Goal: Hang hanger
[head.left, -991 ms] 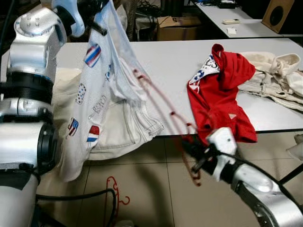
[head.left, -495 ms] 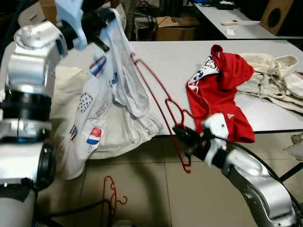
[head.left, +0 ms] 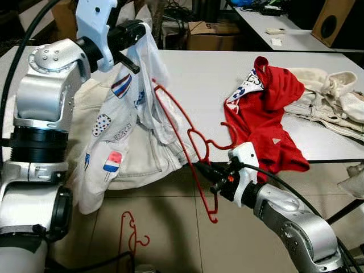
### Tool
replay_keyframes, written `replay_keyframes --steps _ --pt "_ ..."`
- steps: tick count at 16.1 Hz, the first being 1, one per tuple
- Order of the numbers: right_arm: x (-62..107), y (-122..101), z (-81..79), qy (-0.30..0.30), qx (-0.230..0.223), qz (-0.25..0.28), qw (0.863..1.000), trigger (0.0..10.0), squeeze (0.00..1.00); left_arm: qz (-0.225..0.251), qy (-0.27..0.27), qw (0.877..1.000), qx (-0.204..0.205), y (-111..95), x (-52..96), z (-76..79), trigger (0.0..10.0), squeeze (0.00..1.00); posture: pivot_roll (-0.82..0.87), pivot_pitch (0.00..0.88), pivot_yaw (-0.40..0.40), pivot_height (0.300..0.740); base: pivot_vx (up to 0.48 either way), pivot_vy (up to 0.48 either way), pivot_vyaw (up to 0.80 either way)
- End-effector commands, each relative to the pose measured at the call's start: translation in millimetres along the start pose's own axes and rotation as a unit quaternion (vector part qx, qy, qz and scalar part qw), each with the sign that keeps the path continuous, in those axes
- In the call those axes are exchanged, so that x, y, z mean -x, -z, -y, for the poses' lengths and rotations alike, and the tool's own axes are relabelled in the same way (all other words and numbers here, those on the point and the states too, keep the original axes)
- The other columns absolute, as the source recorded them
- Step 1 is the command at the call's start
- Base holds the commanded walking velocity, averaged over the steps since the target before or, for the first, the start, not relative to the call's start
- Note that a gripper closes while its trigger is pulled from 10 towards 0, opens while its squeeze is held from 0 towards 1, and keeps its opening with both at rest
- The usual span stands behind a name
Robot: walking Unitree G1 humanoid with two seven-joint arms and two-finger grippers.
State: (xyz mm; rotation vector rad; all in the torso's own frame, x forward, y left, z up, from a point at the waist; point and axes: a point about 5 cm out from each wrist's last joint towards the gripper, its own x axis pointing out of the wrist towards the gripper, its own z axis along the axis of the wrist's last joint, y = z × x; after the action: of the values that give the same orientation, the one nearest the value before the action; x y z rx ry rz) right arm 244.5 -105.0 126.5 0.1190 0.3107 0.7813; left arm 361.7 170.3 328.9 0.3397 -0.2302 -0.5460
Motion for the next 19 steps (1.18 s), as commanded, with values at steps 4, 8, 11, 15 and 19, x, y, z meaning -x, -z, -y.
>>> replay_keyframes --steps 4,8,11,15,19 --pt "0.0 -4.7 2.4 -0.001 0.028 -0.005 1.0 10.0 0.0 -0.018 -0.028 0.999 0.0 11.2 -3.0 9.0 0.0 0.0 0.1 0.0 -0.051 0.74 0.0 0.0 0.0" --pt "-0.6 -11.6 1.4 -0.009 0.033 0.008 0.999 10.0 0.0 -0.033 -0.062 0.997 -0.008 21.8 5.6 6.2 0.0 0.0 0.1 0.0 -0.07 0.74 0.0 0.0 0.0" --pt "4.2 -16.9 -0.2 -0.015 0.036 0.028 0.999 10.0 0.0 -0.046 -0.107 0.993 -0.019 31.7 9.7 1.4 0.0 0.0 0.1 0.0 -0.082 0.74 0.0 0.0 0.0" --pt "5.8 -18.0 -3.3 -0.03 0.032 0.035 0.998 10.0 0.0 -0.049 -0.089 0.995 -0.019 35.6 6.5 11.2 0.0 0.0 0.1 0.0 -0.079 0.74 0.0 0.0 0.0" --pt "0.8 -21.1 -2.3 -0.028 0.034 0.038 0.998 10.0 0.0 -0.044 -0.038 0.998 -0.019 34.5 -2.0 32.8 0.0 0.0 0.1 0.0 -0.071 0.74 0.0 0.0 0.0"
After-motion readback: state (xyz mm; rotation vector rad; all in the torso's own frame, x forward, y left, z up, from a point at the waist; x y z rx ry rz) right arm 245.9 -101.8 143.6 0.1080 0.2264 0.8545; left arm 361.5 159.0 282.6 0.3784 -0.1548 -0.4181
